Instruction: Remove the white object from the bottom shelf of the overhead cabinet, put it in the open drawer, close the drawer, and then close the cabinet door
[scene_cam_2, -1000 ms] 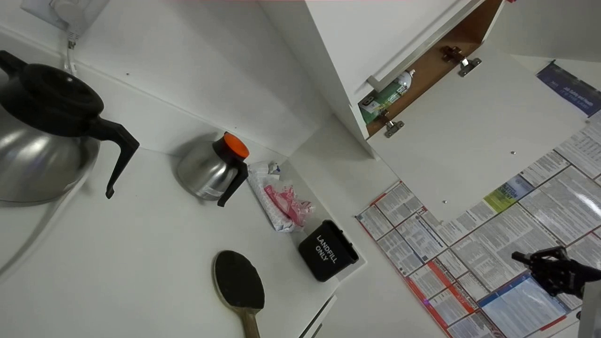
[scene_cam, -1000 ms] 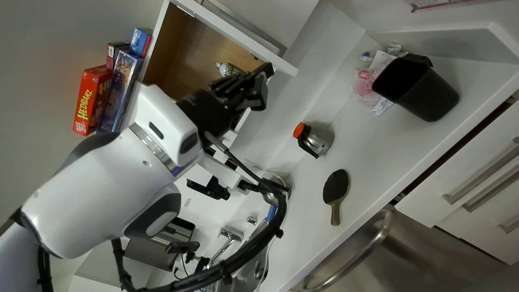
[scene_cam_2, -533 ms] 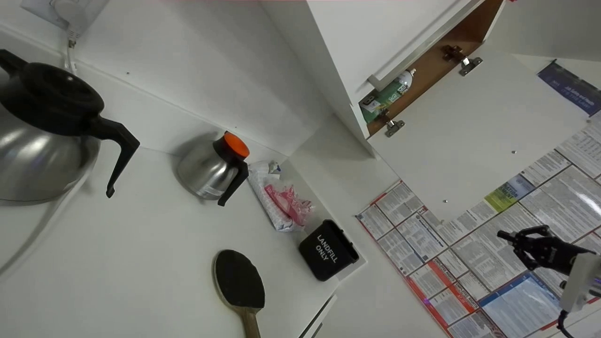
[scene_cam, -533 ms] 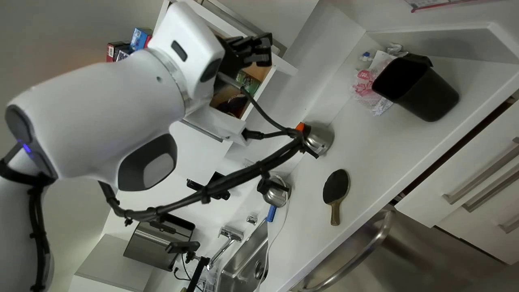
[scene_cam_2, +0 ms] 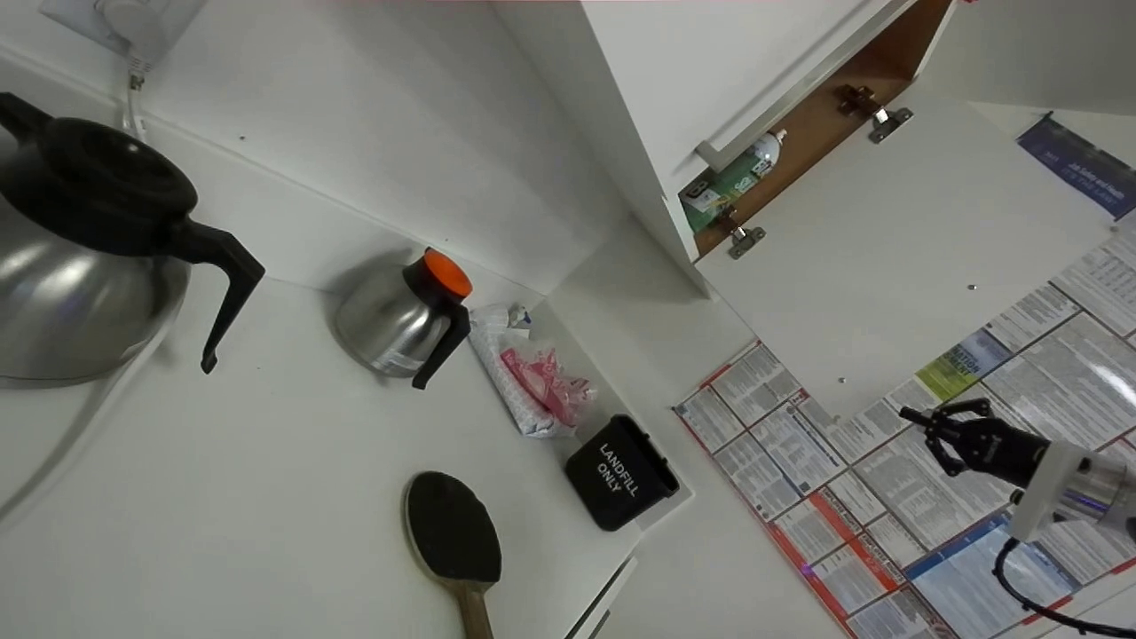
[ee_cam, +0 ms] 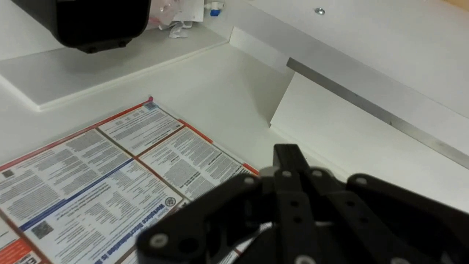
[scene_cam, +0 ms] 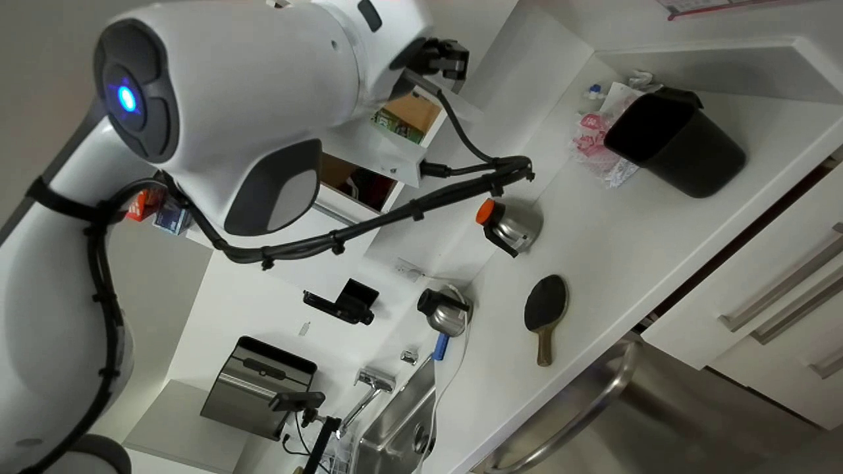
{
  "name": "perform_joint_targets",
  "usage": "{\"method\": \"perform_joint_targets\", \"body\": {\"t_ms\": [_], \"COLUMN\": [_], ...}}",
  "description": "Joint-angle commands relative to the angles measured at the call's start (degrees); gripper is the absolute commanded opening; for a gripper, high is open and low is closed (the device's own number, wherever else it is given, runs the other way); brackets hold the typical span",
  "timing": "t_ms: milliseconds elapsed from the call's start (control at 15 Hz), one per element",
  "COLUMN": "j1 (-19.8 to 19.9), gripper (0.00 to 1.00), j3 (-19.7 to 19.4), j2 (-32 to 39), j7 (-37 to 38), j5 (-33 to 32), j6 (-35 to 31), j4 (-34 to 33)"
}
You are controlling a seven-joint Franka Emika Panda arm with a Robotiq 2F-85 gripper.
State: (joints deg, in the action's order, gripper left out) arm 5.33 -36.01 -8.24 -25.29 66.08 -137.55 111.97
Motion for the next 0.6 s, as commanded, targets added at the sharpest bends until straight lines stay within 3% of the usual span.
{"method": "perform_joint_targets", "body": {"t_ms": [0,533], "j1": [5.1,13.8], "gripper": [0.00,0.00], "j3": [2.0,9.0], "j2": [6.6,14.6], "j7": [0.9,-0.1], "j5": [5.3,5.9], "j6": [9.1,22.2], "j4": [-6.4,-12.8]}}
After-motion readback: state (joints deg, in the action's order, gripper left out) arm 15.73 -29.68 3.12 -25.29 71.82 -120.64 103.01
